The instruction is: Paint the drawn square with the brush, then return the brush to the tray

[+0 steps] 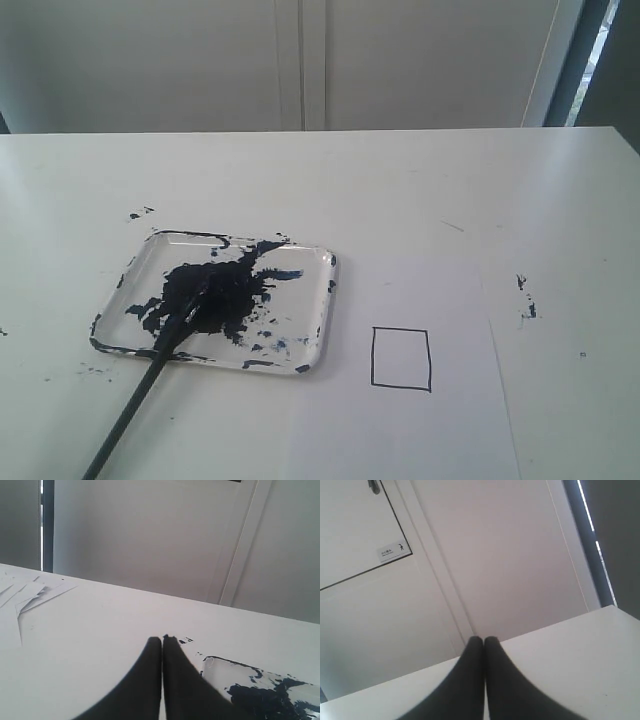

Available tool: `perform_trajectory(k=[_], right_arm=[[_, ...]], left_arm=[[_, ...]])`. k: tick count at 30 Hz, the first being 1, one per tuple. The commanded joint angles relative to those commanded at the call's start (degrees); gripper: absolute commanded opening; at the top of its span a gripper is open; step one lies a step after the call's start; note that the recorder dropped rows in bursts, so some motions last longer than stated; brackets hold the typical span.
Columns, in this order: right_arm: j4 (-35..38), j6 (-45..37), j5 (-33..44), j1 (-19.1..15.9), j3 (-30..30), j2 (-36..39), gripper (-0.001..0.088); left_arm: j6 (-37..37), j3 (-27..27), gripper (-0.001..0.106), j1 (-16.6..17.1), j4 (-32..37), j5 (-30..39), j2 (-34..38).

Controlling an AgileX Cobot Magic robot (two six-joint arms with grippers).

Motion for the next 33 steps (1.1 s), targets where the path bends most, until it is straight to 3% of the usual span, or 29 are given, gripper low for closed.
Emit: perform_trajectory(k=[5, 15, 23, 27, 33], right_arm=[[0.0, 0.4, 2.4, 0.0, -2.7, 0.0, 0.0], [0.0, 3.3, 5.4, 0.4, -11.3, 0.0, 0.0], [0.0, 3.2, 10.2, 4.3, -17.7, 9.1, 0.0], [0.1, 1.1, 12.7, 7.1, -20.8, 13.6, 0.0], [0.3, -5.1, 20.5, 11.5, -25.0, 19.8, 0.0]], left_arm=[[-0.1, -3.4, 0.008, 0.0, 0.0, 0.8, 0.0], [-1.9, -11.4, 0.008, 0.0, 0.0, 13.0, 2.6], [-1.4, -18.5, 0.008, 0.0, -0.7, 18.5, 8.6], [7.8, -21.5, 0.008, 0.0, -5.8, 25.3, 12.0], [28.2, -22.4, 0.008, 0.0, -23.7, 31.3, 15.6]])
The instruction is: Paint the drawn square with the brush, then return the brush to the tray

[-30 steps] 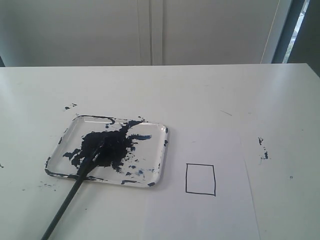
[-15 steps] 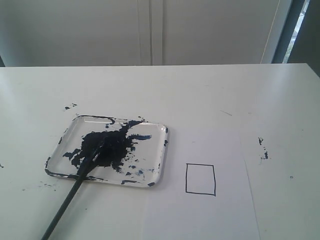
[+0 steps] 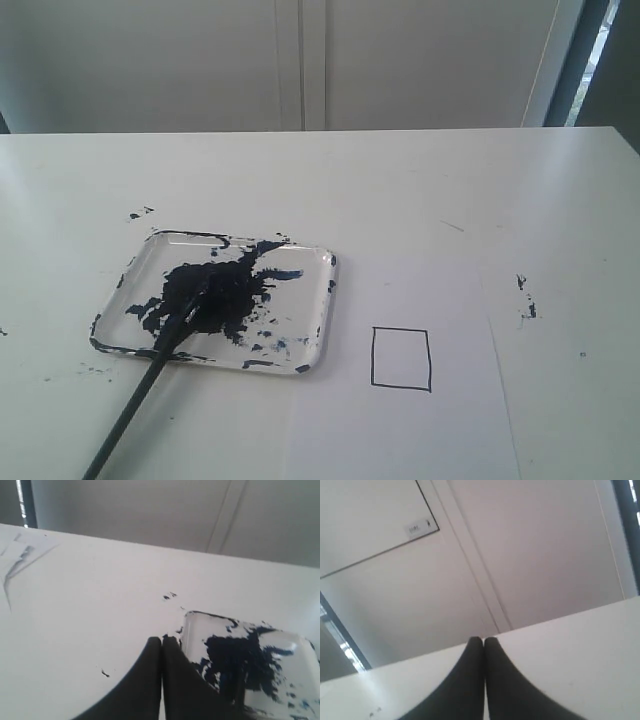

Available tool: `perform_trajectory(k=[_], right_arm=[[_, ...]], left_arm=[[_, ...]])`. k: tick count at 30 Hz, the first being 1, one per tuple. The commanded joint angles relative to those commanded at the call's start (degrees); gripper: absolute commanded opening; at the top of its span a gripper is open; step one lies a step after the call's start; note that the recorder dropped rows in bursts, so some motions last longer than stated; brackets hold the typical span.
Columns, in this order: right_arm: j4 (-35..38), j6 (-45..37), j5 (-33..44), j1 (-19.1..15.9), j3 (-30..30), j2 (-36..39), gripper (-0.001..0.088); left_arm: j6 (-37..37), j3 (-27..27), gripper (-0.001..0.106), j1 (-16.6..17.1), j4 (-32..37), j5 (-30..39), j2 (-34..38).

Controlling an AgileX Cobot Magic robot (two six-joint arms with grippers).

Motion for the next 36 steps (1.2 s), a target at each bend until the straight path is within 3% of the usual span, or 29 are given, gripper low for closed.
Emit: perform_trajectory(k=[4, 16, 22, 26, 29, 30, 32, 36], right_arm=[[0.9, -1.2, 4.3, 1.5, -1.0, 3.0, 0.0], [1.0, -0.9, 2.1, 1.5, -1.0, 2.3, 0.0], [1.0, -1.2, 2.1, 1.5, -1.0, 2.3, 0.0], [1.2, -1.1, 0.9, 1.5, -1.0, 2.3, 0.0], [2.7, -8.5, 4.2, 1.5, -1.2, 3.8, 0.0], [3.9, -11.2, 5.7, 1.5, -1.3, 4.3, 0.0], [6.5, -17.3, 9.0, 1.5, -1.3, 5.4, 0.0], [6.6, -17.6, 8.8, 1.5, -1.3, 5.8, 0.0]], left_arm=[[9.1, 0.0, 0.008, 0.0, -7.0, 3.5, 1.7], [8.8, 0.0, 0.008, 0.0, -7.1, -4.0, 2.0], [9.3, 0.0, 0.008, 0.0, -7.1, -2.5, 2.0], [17.8, 0.0, 0.008, 0.0, -9.0, 4.7, 2.7], [29.1, 0.0, 0.008, 0.0, -16.8, 8.9, 6.0], [29.6, 0.0, 0.008, 0.0, -17.1, 9.2, 6.8], [30.1, 0.0, 0.013, 0.0, -17.2, 9.6, 9.7], [36.9, 0.0, 0.044, 0.0, -21.5, 12.4, 15.1]])
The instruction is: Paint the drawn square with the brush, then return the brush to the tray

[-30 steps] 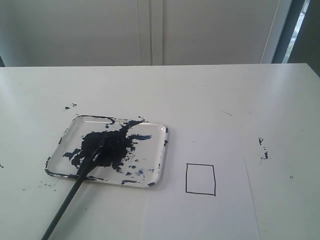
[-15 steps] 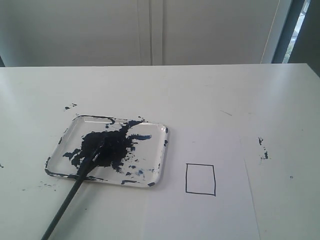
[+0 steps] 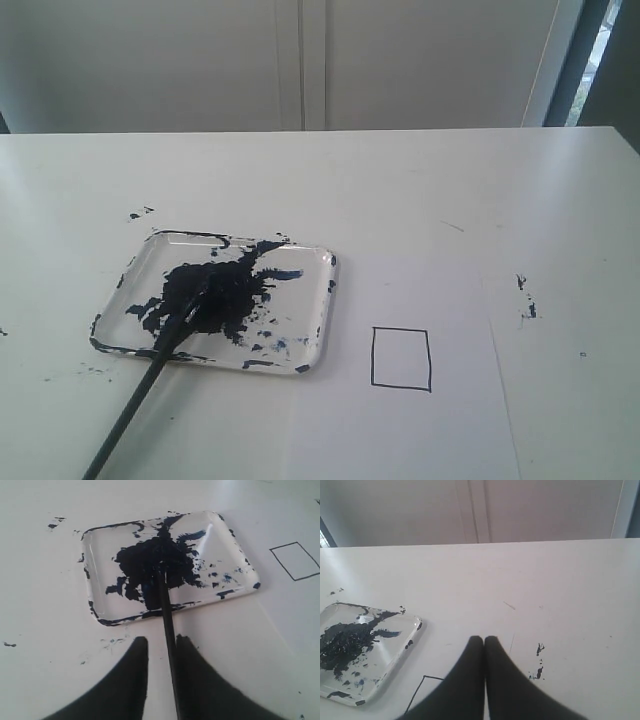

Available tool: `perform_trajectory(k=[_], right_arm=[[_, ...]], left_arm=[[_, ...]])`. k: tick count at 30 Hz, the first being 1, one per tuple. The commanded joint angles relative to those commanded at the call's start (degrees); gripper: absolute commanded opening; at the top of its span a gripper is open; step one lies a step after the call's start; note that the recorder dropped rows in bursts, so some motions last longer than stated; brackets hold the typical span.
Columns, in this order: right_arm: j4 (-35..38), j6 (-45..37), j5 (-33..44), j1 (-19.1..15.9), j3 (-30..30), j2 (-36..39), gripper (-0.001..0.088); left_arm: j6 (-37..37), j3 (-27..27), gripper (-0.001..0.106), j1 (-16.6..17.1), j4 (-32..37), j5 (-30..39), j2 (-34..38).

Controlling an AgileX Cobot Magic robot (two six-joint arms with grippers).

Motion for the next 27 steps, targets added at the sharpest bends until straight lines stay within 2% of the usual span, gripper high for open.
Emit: perform_trajectory(k=[2, 9, 13, 16, 17, 19, 20, 23, 27], right_arm=[[1.0, 0.0, -0.5, 0.0, 0.0, 0.0, 0.0], [1.3, 0.0, -0.6, 0.0, 0.0, 0.0, 0.0], [1.7, 0.0, -0.6, 0.0, 0.0, 0.0, 0.0], [1.7, 0.0, -0.6, 0.0, 0.0, 0.0, 0.0], [1.7, 0.0, -0.6, 0.0, 0.0, 0.0, 0.0], [1.7, 0.0, -0.6, 0.0, 0.0, 0.0, 0.0], [1.7, 0.0, -0.6, 0.0, 0.0, 0.0, 0.0], [1.7, 0.0, -0.6, 0.0, 0.0, 0.0, 0.0], [1.7, 0.0, -0.6, 0.0, 0.0, 0.0, 0.0]], left_arm=[[2.6, 0.0, 0.045, 0.0, -1.5, 0.9, 2.7], [3.4, 0.0, 0.045, 0.0, -2.0, -2.1, 14.4], [10.8, 0.0, 0.045, 0.0, -9.0, -3.6, 23.1], [10.9, 0.0, 0.045, -0.2, -9.7, -5.8, 27.4], [10.3, 0.0, 0.043, -0.6, -9.7, -6.4, 27.7], [9.5, 0.0, 0.033, -4.2, -10.1, -9.4, 28.1], [9.3, 0.0, 0.032, -5.3, -10.1, -10.1, 28.1], [5.8, 0.0, 0.032, -9.4, -9.9, -11.0, 28.1], [2.0, -0.2, 0.032, -11.4, -7.1, -9.2, 28.1]])
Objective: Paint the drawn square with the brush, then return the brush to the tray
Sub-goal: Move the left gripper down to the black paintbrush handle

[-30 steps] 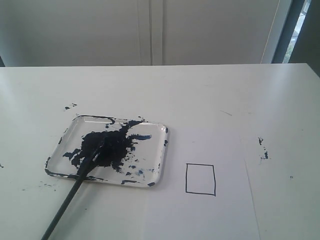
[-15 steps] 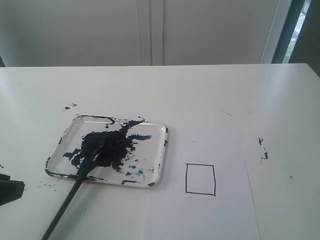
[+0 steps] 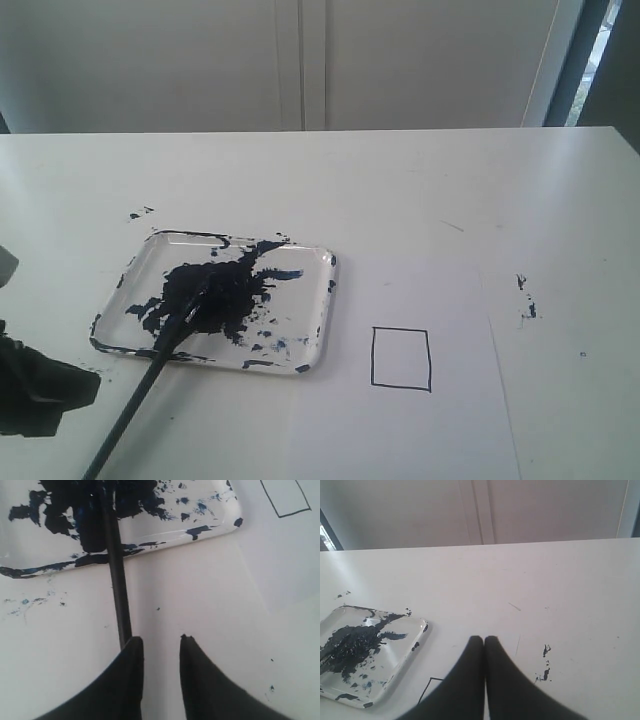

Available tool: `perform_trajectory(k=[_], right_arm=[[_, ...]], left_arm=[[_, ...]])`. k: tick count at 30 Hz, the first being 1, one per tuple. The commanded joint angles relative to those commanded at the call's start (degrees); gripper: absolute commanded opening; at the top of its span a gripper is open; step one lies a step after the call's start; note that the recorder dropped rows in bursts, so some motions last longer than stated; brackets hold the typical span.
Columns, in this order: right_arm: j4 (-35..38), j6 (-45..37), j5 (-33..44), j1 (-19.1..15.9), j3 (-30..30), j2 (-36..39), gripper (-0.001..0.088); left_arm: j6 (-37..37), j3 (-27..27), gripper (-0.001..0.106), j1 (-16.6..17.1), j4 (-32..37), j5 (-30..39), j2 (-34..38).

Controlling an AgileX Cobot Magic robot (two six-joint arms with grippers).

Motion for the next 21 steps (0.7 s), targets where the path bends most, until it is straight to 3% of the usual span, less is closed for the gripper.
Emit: perform_trajectory(k=[5, 9, 14, 19, 21], right_arm=[[0.0, 0.0, 0.0, 0.0, 0.0, 0.0, 0.0], [0.0, 0.0, 0.2, 0.0, 0.0, 0.0, 0.0], [0.0, 0.0, 0.4, 0.0, 0.0, 0.0, 0.0], [0.0, -1.0, 0.4, 0.0, 0.0, 0.0, 0.0], [0.0, -1.0, 0.4, 0.0, 0.0, 0.0, 0.0]], left_arm=[[-4.8, -3.2, 0.032, -0.2, 1.5, 2.3, 0.0], [-18.1, -7.8, 0.032, -0.2, 1.5, 1.8, 0.0], [-27.2, -12.4, 0.032, -0.2, 1.4, 2.0, 0.0], [-24.5, -15.9, 0.032, -0.2, 1.5, 5.1, -0.1], [-18.3, -17.5, 0.032, -0.2, 1.9, 7.9, -0.1]])
